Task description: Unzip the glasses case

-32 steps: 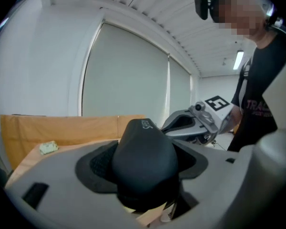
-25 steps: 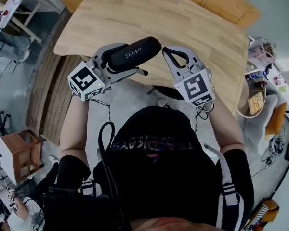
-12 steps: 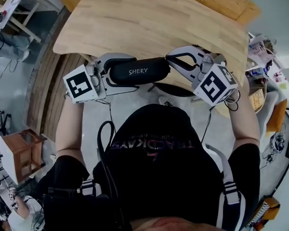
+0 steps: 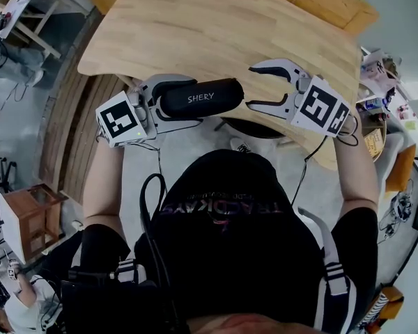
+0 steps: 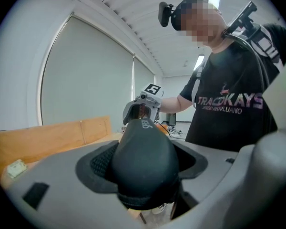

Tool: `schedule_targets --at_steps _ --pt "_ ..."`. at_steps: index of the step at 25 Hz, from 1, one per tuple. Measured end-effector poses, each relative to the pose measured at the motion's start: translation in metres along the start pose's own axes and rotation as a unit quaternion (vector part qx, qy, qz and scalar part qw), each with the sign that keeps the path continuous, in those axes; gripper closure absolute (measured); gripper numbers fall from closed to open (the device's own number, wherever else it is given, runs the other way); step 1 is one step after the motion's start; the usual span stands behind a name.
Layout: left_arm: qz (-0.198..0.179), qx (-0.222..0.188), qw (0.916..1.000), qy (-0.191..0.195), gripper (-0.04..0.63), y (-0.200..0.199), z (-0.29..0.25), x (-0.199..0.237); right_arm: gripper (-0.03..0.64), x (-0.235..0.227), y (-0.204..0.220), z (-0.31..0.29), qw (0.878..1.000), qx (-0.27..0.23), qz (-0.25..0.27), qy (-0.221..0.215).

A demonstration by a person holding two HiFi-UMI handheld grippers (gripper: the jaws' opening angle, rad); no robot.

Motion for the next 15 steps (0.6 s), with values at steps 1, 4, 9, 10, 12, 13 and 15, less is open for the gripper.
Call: schedule_targets --at_steps 1,4,9,10,12,13,15 --pt "0.001 -0.003 1.0000 -0.002 0.258 0.001 -0.001 0.001 0.310 0.003 -0.004 0.001 1.000 -0.014 -0.014 -0.010" --pt "0.005 0.004 1.0000 -0.002 0.258 0.004 -0.008 0.000 0.278 0.011 -0.019 -0.008 0.999 -0.021 -0.002 -0.028" --pt "-0.004 0.028 0.9996 0.011 0.258 0.010 -0.032 -0.007 0.270 0.024 -0.022 -0.037 0.996 0.026 0.058 -0.058" --pt "-0.001 0.028 0.9995 0.015 0.258 0.012 -0.036 -0.008 0.270 0.029 -0.019 -0.044 0.995 0.039 0.071 -0.067" --pt "0.007 0.029 0.9994 0.019 0.258 0.015 -0.044 -0.011 0.270 0.037 -0.010 -0.055 0.991 0.059 0.092 -0.080" --pt "0.012 0.032 0.9992 0.019 0.258 0.018 -0.047 -0.012 0.271 0.040 -0.004 -0.059 0.990 0.063 0.097 -0.084" --pt "0.026 0.037 0.9988 0.017 0.257 0.027 -0.053 -0.013 0.270 0.044 0.006 -0.064 0.990 0.061 0.094 -0.091"
Point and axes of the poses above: the fingertips, and each gripper's own axes: z backward along the fingers, x to its left, y out of its underside, the point moved 5 cm from there along z, backward along the fingers, and after that the axes turned 7 degrees about z, right-handed, at the moved point
